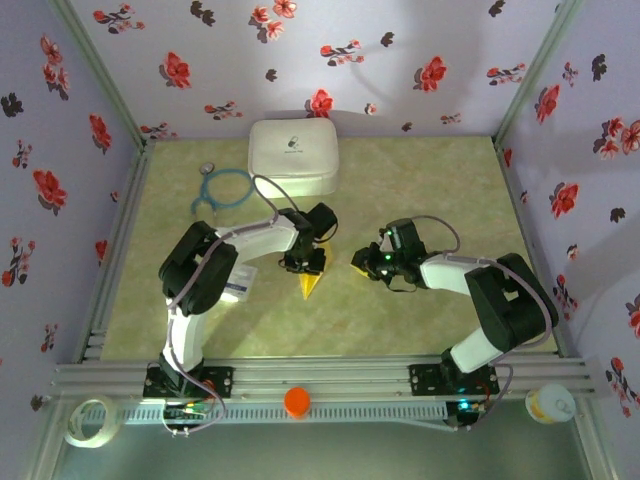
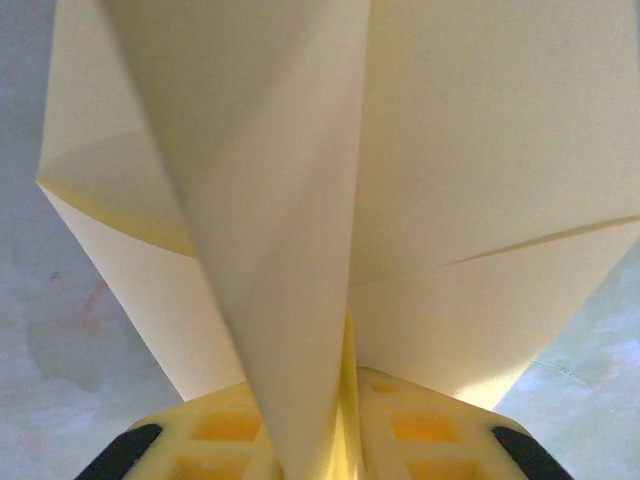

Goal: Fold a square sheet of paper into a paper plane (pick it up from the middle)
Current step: Turn over a paper plane at the center of the table.

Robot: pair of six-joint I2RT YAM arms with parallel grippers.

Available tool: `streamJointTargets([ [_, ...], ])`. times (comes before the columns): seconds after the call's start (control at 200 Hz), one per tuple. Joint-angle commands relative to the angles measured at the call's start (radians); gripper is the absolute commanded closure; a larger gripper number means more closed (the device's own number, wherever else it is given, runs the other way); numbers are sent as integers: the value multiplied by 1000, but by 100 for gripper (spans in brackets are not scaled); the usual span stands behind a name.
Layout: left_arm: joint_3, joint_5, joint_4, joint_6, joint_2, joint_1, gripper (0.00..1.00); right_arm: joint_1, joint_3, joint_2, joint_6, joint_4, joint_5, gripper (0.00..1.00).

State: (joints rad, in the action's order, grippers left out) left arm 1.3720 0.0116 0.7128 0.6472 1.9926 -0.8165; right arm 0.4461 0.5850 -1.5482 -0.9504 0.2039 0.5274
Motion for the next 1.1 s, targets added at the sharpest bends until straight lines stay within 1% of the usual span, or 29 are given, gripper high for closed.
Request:
streamJointTargets([
  [0.0,-7,-39,11,-1,36,-13,79,3,-7,2,10,-21,2,78],
  [0.25,-2,-80,32,40,54,-27,75,2,1,8,18,-34,0,77],
  [0.695,139,-148,187,155,167,-72,65,-21,-13,73,48,-87,-17,76],
  [0.9,151,-168,199,225,179,-81,63,-42,-34,104,55,-94,-14,75],
  [1.095,158,-153,186,282,190,-82,63,-54,-56,129,56,-92,-15,75],
])
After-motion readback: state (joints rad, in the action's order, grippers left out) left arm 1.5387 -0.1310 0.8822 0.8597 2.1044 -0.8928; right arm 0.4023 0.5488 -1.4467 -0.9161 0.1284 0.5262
